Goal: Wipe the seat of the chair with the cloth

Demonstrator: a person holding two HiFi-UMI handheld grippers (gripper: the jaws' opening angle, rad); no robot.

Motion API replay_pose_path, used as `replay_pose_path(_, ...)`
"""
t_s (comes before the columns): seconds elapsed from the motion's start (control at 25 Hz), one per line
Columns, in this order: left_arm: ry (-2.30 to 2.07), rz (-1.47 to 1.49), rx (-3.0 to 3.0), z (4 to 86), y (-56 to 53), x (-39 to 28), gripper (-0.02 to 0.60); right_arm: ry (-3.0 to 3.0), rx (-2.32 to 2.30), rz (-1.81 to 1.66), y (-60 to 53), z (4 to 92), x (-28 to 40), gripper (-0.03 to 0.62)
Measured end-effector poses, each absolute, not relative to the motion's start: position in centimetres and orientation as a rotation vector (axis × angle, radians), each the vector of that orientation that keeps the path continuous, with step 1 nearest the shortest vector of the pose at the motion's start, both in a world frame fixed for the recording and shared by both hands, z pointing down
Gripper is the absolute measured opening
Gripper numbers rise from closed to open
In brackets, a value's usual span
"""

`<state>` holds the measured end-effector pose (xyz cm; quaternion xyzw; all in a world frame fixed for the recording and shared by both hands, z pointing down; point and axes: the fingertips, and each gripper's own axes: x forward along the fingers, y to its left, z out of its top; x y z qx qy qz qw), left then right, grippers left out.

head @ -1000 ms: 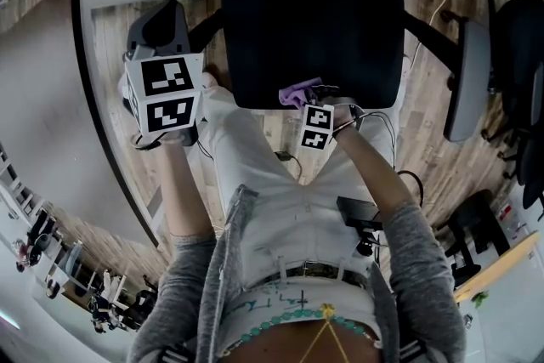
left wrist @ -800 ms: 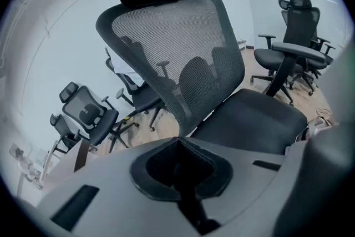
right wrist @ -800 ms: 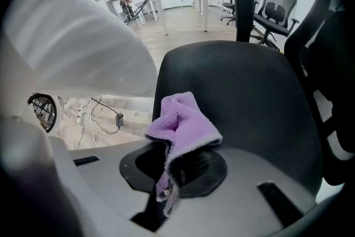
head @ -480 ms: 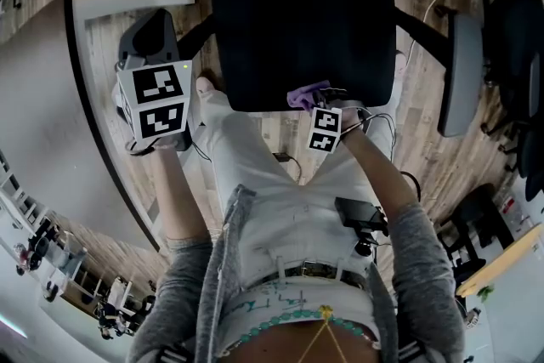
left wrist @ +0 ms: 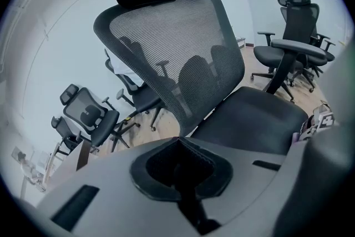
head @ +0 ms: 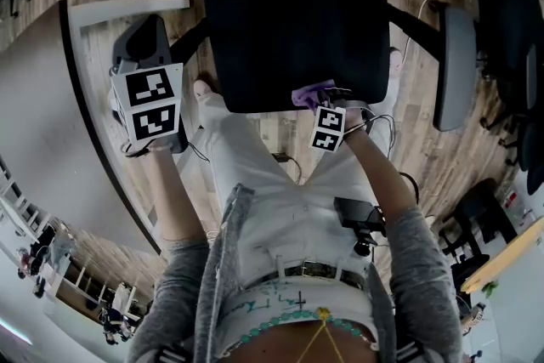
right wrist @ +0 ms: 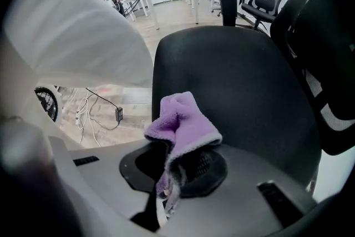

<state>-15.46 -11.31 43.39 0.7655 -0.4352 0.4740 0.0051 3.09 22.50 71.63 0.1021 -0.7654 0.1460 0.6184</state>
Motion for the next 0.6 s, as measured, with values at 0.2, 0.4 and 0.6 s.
replay_pose_path(0.2, -1.367, 1.506, 2.392, 43.4, -11.1, -15.4, 0.003, -1.735, 0.259, 0.357, 23.1, 71.6, 5.1, 0.048)
replay_pose_path(0.4, -1.370, 1.538, 2.391, 43.5, -11.2, -15.2, 0.003, -1.718, 0.274, 0.364, 23.2, 71.5, 6.3, 0.048)
replay_pose_path(0.6, -1.364, 1.530, 2.391, 43.5, -11.2, -15.3, 0.003, -1.702, 0.289, 0.381, 23.3, 71.4, 7.6, 0.048)
